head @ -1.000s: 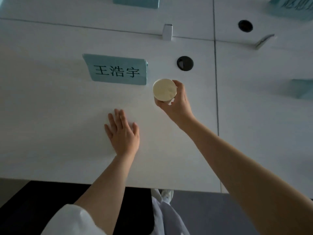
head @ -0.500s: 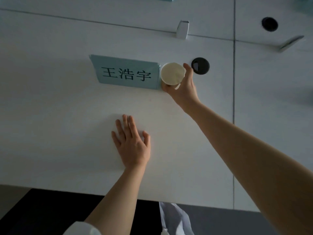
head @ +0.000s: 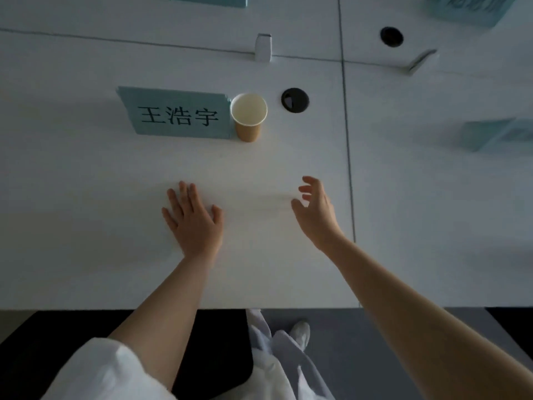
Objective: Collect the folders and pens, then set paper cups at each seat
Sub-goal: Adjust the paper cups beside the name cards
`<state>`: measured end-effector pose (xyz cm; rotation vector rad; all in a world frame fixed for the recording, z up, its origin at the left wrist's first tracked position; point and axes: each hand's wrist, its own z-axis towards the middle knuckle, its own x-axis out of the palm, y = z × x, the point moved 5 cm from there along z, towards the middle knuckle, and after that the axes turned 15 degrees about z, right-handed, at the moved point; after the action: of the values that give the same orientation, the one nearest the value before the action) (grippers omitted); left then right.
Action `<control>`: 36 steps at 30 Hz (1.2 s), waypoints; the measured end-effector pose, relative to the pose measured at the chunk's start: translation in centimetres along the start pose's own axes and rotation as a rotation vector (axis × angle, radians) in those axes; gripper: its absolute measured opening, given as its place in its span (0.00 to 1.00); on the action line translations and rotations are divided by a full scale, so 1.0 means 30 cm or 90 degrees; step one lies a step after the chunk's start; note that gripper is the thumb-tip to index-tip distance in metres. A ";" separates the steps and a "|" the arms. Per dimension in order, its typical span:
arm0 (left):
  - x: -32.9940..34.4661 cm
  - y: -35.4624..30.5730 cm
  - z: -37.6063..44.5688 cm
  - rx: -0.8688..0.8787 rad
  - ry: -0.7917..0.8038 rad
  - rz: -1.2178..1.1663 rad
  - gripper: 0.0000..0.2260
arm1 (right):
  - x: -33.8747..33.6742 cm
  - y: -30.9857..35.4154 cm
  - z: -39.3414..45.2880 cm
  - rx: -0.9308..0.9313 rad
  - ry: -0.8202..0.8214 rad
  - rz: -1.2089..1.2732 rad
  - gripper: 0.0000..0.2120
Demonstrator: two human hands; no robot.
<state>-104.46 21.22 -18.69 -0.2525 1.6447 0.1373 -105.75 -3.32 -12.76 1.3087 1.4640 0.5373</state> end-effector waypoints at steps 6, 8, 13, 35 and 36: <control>-0.075 -0.103 -0.193 0.043 -0.017 -0.092 0.19 | -0.211 -0.141 -0.251 0.059 -0.047 0.058 0.22; -0.084 -0.144 -0.298 0.059 -0.019 -0.104 0.19 | -0.287 -0.184 -0.328 0.061 -0.059 0.068 0.21; -0.127 -0.320 -0.584 0.151 -0.048 -0.154 0.17 | -0.516 -0.300 -0.513 0.070 -0.092 0.106 0.19; -0.134 -1.440 -1.480 0.402 0.036 -0.240 0.16 | -1.680 -0.721 -0.894 0.035 -0.315 0.253 0.18; -0.124 -1.490 -1.484 0.402 0.038 -0.238 0.17 | -1.724 -0.742 -0.870 0.044 -0.318 0.248 0.19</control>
<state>-136.23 -32.39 -8.19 -0.0734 1.5884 -0.6683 -146.35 -49.02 -2.05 1.6536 0.8271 0.3694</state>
